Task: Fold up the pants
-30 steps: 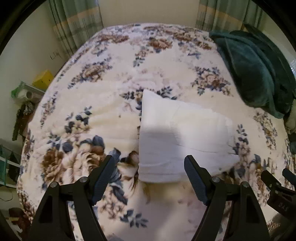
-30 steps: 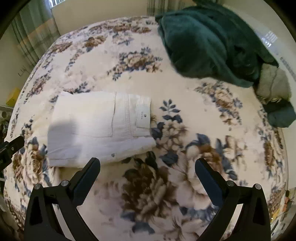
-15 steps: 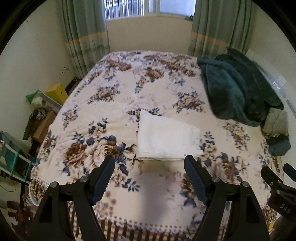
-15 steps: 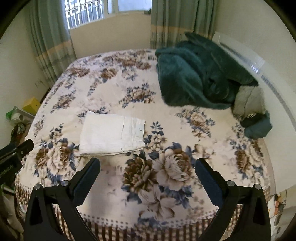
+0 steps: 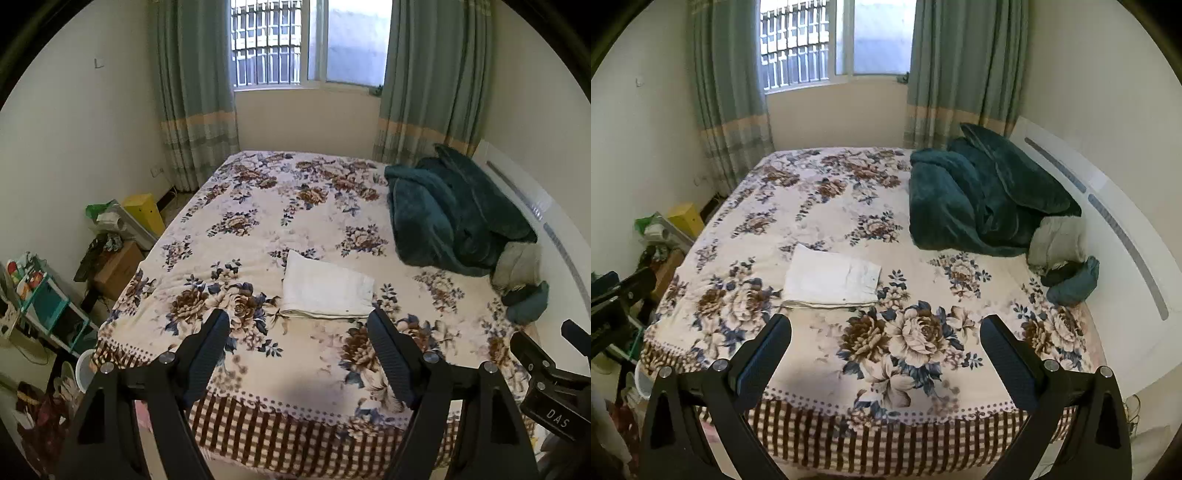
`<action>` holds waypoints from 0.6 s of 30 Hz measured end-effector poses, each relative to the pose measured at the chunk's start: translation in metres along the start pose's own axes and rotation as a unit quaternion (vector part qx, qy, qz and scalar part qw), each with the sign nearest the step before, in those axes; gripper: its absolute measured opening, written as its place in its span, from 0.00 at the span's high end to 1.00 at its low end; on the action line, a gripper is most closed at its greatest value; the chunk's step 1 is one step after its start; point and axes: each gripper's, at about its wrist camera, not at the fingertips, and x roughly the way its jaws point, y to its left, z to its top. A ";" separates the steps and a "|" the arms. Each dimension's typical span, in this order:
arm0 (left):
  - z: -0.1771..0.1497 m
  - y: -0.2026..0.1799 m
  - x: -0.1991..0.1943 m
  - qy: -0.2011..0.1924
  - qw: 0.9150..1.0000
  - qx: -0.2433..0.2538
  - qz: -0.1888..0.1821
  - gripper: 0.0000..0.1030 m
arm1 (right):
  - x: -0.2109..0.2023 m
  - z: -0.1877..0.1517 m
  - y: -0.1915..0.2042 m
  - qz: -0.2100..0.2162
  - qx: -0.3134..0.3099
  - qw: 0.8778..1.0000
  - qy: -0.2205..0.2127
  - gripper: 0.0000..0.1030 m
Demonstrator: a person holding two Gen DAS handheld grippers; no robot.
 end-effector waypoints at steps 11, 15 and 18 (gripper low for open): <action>-0.007 0.008 -0.065 -0.011 1.000 0.009 0.002 0.26 | -0.117 0.002 0.008 0.020 0.005 0.999 -0.033 0.00; -0.010 0.013 -0.078 -0.018 1.000 0.006 0.002 0.26 | -0.135 0.001 0.014 0.023 0.007 0.999 -0.036 0.00; -0.013 0.017 -0.087 -0.022 1.000 0.002 0.005 0.26 | -0.142 0.000 0.017 0.023 0.007 0.999 -0.038 0.00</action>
